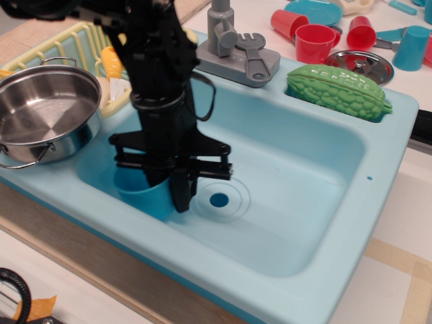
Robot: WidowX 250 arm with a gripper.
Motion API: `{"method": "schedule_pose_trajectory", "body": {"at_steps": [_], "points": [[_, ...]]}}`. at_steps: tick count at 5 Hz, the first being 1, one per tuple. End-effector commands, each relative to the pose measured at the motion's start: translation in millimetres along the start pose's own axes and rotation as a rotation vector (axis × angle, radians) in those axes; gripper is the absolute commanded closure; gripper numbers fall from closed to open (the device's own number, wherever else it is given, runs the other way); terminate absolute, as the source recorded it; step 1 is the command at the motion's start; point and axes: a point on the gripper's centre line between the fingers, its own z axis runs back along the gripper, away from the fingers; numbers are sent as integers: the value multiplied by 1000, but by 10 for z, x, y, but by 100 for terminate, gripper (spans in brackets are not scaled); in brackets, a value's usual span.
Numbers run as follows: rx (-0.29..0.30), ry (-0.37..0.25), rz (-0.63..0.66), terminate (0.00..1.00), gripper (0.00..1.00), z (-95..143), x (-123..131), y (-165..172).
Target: Put cup into pot or pan
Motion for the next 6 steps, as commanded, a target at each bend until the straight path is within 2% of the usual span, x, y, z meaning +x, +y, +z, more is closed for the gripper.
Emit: {"method": "schedule_pose_trajectory", "body": {"at_steps": [1,2,3,4,6], "points": [[60,-151,-83,0,100,424,-25,-178],[123,-173,-74,0,100,748,-97,-262],[166,-230,-22,0,100,1051,-197,-162],[185,-242,11,0,100,1249,-188,1],[158,-223,16,0,100,1313,21,413]]}}
